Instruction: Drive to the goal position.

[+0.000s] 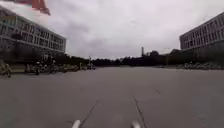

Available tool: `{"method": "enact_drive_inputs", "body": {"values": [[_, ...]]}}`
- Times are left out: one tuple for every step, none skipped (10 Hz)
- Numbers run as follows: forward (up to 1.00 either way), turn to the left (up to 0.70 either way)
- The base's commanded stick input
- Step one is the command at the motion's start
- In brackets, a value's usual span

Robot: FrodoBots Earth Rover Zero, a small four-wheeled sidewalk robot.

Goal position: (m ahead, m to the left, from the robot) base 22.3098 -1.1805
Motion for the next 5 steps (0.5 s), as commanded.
{"method": "enact_drive_inputs", "body": {"values": [[0.7, 0.0], [0.7, 0.0], [0.7, 0.0], [0.7, 0.0], [0.7, 0.0]]}}
